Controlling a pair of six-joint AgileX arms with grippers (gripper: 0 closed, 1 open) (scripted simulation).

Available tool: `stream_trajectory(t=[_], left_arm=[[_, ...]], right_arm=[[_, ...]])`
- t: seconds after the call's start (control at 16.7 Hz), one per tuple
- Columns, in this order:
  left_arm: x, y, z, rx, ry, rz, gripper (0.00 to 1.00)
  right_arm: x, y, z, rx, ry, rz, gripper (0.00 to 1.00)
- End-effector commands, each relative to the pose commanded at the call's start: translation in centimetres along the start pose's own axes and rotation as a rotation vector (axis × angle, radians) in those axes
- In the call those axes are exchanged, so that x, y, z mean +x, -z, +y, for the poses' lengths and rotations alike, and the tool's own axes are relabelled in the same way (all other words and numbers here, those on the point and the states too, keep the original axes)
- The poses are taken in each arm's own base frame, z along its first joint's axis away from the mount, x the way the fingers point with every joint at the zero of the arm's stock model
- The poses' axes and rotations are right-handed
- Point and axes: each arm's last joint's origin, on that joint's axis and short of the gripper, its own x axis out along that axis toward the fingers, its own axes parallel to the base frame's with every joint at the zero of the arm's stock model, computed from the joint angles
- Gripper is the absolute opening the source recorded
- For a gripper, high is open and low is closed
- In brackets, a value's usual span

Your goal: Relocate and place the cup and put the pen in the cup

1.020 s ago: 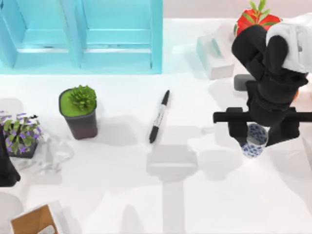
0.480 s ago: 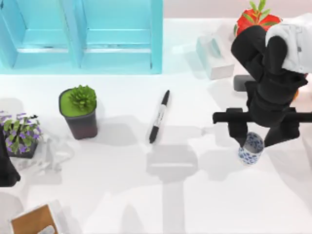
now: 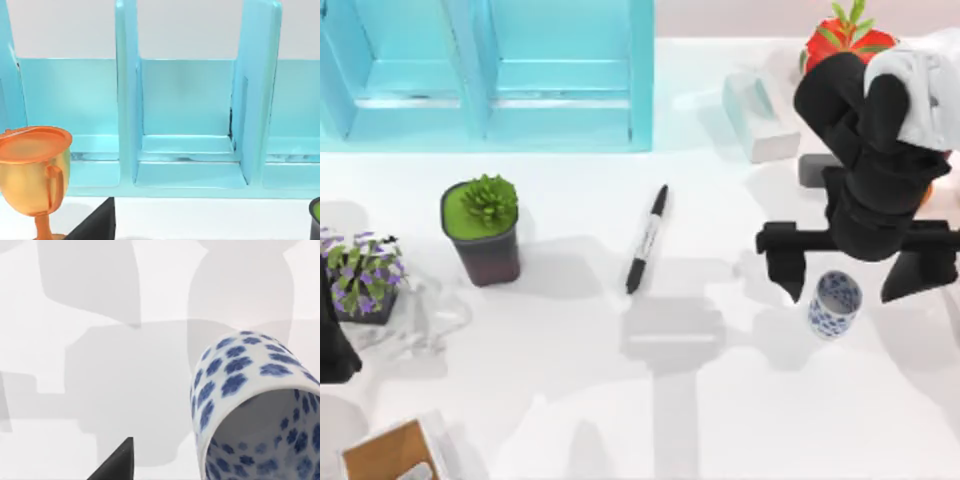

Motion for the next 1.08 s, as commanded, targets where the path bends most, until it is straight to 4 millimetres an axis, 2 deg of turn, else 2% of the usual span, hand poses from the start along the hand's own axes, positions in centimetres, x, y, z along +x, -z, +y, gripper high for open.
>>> stream_trajectory(t=[0.42,0.54,0.72,0.96,1.08], left_arm=[[0.0,0.0,0.0,0.0,0.0,0.0,1.0],[0.0,0.0,0.0,0.0,0.0,0.0,1.0],[0.0,0.0,0.0,0.0,0.0,0.0,1.0],[0.0,0.0,0.0,0.0,0.0,0.0,1.0],[0.0,0.0,0.0,0.0,0.0,0.0,1.0]], right_arm=[[-0.1,0.0,0.0,0.002,0.0,0.0,1.0],[-0.8,-0.3,0.0,0.008,0.004,0.002,1.0],[-4.0,-1.0,0.3,0.014,0.007,0.006,1.0],[-10.6,-1.0,0.4,0.008,0.005,0.017,1.0],[-13.2,-0.5,0.3,0.004,0.002,0.01,1.0]])
